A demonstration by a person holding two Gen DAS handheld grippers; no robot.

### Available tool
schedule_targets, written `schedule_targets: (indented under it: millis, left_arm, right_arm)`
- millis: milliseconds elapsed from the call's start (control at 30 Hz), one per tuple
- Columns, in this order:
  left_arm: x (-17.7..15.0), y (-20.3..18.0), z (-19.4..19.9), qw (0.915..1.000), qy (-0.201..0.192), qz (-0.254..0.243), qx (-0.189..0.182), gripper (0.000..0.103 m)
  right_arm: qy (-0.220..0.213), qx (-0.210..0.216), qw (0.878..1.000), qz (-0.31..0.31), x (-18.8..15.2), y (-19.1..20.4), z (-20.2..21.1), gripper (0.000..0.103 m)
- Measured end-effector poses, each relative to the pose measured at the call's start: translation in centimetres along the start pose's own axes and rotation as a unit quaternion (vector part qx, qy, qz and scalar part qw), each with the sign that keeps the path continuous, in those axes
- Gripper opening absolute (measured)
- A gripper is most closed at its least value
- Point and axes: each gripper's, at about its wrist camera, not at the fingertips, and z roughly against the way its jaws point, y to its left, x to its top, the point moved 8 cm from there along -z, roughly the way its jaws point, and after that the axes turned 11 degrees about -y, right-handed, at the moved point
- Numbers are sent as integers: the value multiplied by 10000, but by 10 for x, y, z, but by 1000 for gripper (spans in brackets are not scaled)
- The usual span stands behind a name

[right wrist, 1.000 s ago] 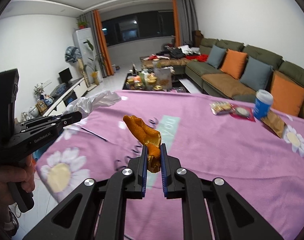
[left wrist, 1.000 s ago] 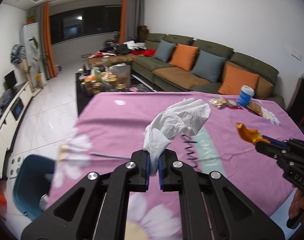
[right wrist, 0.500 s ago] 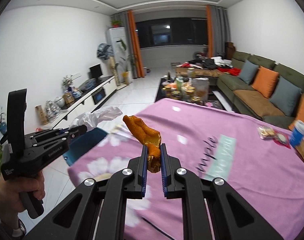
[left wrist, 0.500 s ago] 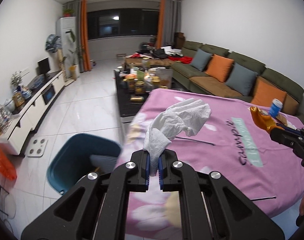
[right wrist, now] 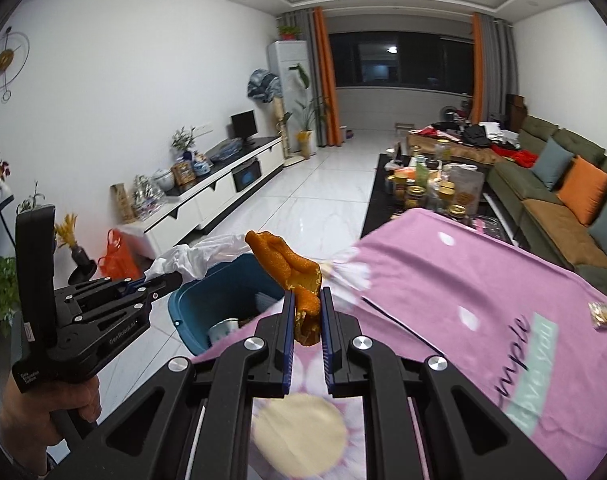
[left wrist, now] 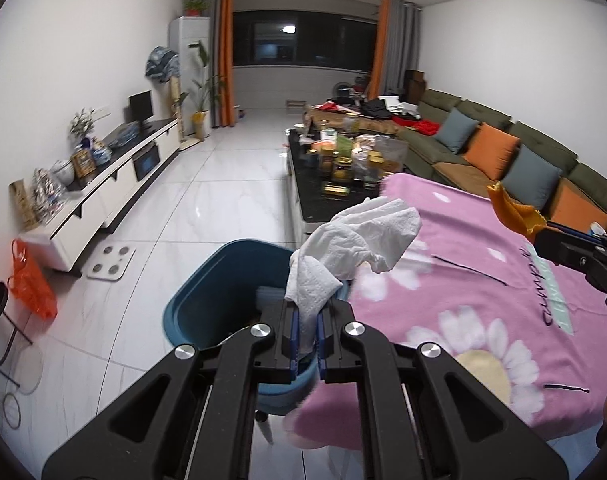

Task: Collect trash
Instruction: 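Carry the tissue and orange wrapper to the teal bin and release both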

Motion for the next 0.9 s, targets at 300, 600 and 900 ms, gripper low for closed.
schedule_targets:
  millis: [300,600,900]
  left_arm:
    - [-11,40,-8,9993,138,213,260,7]
    - [-27,55,-30,9980,346,375,363,7]
    - [-47,58,-63,9959,638,469,440,7]
  right_arm:
    - [294,221,9992,174,0,26,-45,10]
    - [681,312,9969,257,-8,36,-91,10]
    - [1129,365,9926,277,-19,41,-138,10]
